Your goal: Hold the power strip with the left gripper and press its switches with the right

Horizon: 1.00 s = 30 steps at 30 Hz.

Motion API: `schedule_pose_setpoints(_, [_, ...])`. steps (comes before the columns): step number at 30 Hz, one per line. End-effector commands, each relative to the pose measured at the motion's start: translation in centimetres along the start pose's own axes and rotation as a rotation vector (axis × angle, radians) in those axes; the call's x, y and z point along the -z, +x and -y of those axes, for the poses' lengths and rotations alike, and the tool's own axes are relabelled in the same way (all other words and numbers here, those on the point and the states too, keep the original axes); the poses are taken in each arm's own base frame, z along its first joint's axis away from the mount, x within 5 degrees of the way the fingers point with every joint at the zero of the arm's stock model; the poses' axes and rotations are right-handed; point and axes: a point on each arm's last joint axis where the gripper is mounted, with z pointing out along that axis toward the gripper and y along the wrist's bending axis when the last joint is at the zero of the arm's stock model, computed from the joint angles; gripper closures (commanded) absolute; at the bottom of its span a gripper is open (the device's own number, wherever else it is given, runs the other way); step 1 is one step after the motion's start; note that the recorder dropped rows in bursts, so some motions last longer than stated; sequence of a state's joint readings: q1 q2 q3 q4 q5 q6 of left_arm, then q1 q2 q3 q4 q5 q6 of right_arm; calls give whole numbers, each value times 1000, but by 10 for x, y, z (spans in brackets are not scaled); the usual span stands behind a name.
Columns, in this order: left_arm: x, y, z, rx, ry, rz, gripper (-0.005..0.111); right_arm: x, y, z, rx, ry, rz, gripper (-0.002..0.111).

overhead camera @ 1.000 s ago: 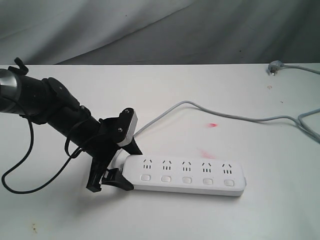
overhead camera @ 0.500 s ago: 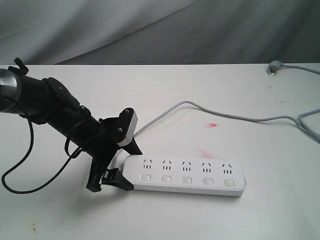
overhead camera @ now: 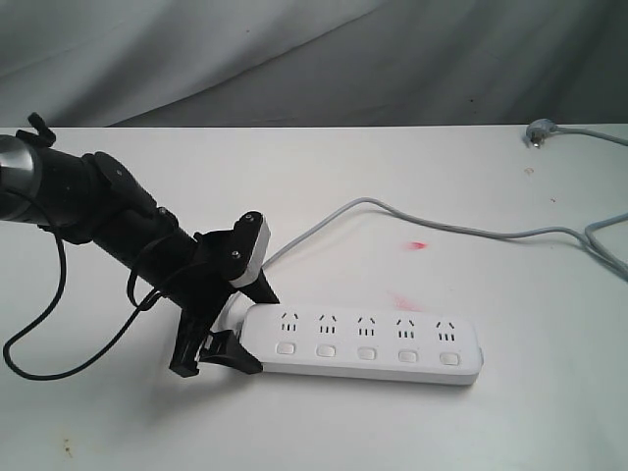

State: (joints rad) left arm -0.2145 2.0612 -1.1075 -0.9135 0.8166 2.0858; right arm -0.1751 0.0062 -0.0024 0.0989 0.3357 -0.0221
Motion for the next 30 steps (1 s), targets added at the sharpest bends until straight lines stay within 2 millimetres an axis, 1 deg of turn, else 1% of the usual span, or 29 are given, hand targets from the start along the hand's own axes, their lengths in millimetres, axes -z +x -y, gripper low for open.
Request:
schedule_pose_setpoints(1, [-1, 0, -3, -18, -25, -19, 105, 0, 0, 0, -1, -4, 6, 106])
schedule_pose_setpoints(2, [-1, 0, -3, -20, -25, -20, 103, 0, 0, 0, -1, -4, 6, 106])
schedule_pose_setpoints(3, [-1, 0, -2, -22, -22, -22, 99, 0, 0, 0, -1, -4, 6, 106])
schedule_pose_setpoints(5, [-1, 1, -2, -28, -19, -27, 85, 0, 0, 0, -1, -4, 6, 106])
schedule_pose_setpoints(6, [-1, 1, -2, -28, -19, -27, 75, 0, 0, 0, -1, -4, 6, 106])
schedule_pose_setpoints(7, [-1, 0, -2, -28, -18, -26, 61, 0, 0, 0, -1, -4, 6, 106])
schedule_pose_setpoints(10, [0, -3, -6, 29, -60, 17, 18, 0, 0, 0, -1, -4, 6, 106])
schedule_pose_setpoints(12, [4, -6, -11, 124, -122, 29, 2, 0, 0, 0, -1, -4, 6, 106])
schedule_pose_setpoints(14, [13, -11, -15, 142, -177, 18, 3, 0, 0, 0, -1, -4, 6, 106])
schedule_pose_setpoints(17, [37, -26, -21, 147, -264, 20, 6, 0, 0, 0, -1, -4, 6, 106])
schedule_pose_setpoints(19, [62, -41, -23, 156, -354, 29, 11, 0, 0, 0, -1, -4, 6, 106])
schedule_pose_setpoints(20, [76, -50, -22, 161, -395, 47, 16, 0, 0, 0, -1, -4, 6, 106])
schedule_pose_setpoints(21, [90, -59, -20, 153, -446, 62, 22, 0, 0, 0, -1, -4, 6, 106])
schedule_pose_setpoints(24, [132, -85, -8, 152, -559, 125, 56, 0, 0, 0, -1, -4, 6, 106])
schedule_pose_setpoints(26, [159, -102, 6, 132, -624, 172, 87, 0, 0, 0, -1, -4, 6, 106])
schedule_pose_setpoints(27, [170, -108, 12, 130, -649, 192, 100, 0, 0, 0, -1, -4, 6, 106])
schedule_pose_setpoints(28, [183, -116, 20, 131, -677, 220, 106, 0, 0, 0, -1, -4, 6, 106])
schedule_pose_setpoints(30, [206, -129, 36, 207, -718, 305, 105, 0, 0, 0, -1, -4, 6, 106])
